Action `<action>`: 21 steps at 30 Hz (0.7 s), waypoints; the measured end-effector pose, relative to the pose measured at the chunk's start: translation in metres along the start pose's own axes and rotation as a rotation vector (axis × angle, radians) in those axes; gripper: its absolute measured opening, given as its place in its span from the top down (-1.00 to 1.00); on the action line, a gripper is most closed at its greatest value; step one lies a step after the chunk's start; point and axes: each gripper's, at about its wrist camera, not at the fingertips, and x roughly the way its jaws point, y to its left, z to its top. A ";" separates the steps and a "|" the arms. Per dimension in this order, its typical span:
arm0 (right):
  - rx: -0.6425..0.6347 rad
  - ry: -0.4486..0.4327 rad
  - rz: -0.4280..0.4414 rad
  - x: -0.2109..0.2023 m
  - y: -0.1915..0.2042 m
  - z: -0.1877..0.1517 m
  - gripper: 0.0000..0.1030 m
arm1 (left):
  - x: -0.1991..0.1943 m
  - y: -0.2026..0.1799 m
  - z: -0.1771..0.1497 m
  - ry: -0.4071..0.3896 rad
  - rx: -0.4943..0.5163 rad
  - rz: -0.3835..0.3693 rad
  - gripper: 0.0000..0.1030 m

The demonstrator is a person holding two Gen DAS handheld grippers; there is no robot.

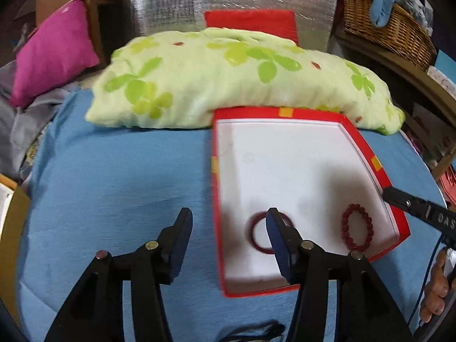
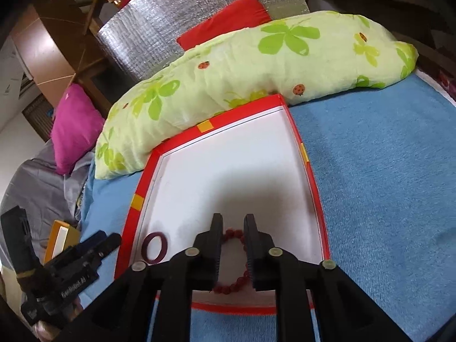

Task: Organize jewelry
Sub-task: 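Carry both bracelets into the red box and open both tools, then lower the right tool onto the purple bead bracelet and close it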

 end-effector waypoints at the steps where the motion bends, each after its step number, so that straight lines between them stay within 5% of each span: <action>1: -0.011 0.001 0.002 -0.003 0.002 -0.002 0.54 | -0.004 0.005 -0.001 -0.004 -0.013 0.005 -0.07; 11: -0.104 0.002 0.031 -0.042 0.019 -0.028 0.53 | -0.040 0.022 -0.027 -0.019 -0.017 0.043 -0.07; 21: -0.163 -0.032 0.036 -0.105 0.020 -0.078 0.04 | -0.091 0.024 -0.087 -0.028 -0.022 0.067 -0.07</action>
